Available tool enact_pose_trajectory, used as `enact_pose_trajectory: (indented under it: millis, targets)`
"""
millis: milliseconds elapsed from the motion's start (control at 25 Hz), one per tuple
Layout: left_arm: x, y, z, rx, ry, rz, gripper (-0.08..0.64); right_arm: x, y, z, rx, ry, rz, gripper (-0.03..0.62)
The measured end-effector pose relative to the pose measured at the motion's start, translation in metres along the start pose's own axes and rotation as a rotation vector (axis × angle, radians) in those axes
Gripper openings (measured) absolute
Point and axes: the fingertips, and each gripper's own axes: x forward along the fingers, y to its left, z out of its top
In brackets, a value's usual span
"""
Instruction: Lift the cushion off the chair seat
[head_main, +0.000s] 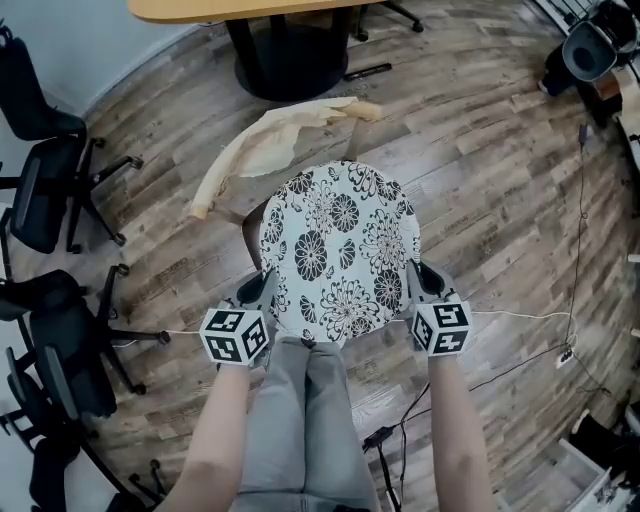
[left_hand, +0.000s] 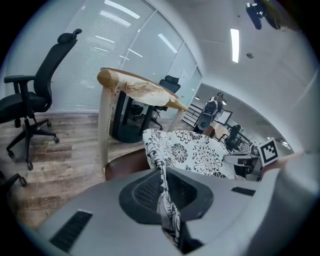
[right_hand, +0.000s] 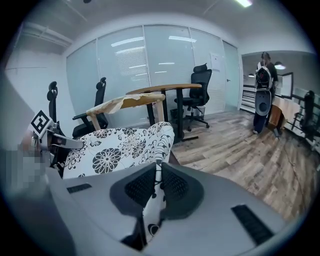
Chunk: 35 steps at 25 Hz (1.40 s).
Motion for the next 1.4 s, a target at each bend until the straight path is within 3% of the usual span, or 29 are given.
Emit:
enact_pose_trajectory:
  millis: [480, 720, 1400]
  targets:
    - [-0.040, -0.056, 0.044, 0.067, -0.041, -0.086, 0.019, -0.060, 0.017, 0.052, 0.029, -0.071, -0.024, 0.037]
    - [-0.054, -0.084, 0.072, 0.142, -0.050, -0.127, 0.018, -0.089, 0.029, 0.081, 0.016, -0.102, -0.022, 0.037]
    - [-0.080, -0.133, 0.163, 0.233, -0.161, -0.196, 0.019, -0.152, 0.011, 0.163, 0.033, -0.235, -0.070, 0.038]
